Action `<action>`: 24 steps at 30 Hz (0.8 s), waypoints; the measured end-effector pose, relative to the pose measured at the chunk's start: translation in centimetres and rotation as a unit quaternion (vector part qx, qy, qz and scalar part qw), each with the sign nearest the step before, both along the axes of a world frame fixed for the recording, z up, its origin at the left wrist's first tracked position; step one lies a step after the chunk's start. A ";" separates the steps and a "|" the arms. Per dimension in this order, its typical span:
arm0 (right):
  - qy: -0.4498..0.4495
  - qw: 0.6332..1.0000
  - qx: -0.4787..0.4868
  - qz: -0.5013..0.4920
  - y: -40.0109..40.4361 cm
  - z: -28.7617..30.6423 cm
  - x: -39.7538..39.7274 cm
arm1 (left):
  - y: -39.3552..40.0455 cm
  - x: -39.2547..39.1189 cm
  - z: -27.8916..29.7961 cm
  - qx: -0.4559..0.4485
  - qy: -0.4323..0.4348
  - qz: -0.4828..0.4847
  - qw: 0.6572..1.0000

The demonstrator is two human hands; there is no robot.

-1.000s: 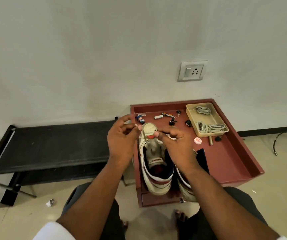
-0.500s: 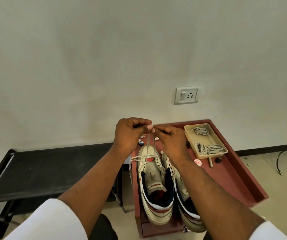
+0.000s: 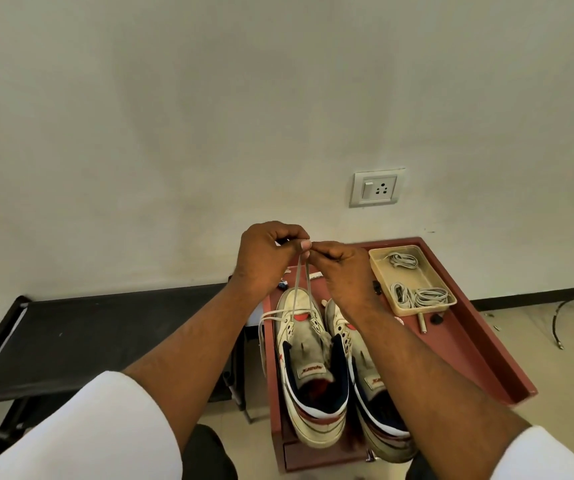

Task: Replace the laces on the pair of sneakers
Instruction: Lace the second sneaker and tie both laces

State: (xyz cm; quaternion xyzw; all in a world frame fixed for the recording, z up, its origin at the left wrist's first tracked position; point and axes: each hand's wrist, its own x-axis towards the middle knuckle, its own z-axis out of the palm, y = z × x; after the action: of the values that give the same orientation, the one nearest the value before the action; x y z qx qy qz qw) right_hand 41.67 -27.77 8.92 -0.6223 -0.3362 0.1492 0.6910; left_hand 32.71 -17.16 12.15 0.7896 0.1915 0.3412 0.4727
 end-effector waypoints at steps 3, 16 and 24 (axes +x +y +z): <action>0.022 0.999 -0.011 0.037 0.0 -0.8 0.1 | 0.0 0.1 -0.3 -0.024 -0.006 0.008 1.000; 0.032 0.993 -0.089 0.065 0.3 -0.7 1.5 | -0.7 -1.2 -8.5 -0.083 0.057 0.072 0.992; 0.058 0.995 -0.073 0.043 0.4 -0.4 1.9 | -2.2 -0.9 -13.1 -0.083 0.370 0.075 0.922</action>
State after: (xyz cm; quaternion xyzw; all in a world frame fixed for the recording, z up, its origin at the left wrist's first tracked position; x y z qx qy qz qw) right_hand 43.60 -27.37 8.52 -0.6463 -0.3101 0.2383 0.6552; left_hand 31.83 -19.40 -0.91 0.8008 0.4392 0.0416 0.4050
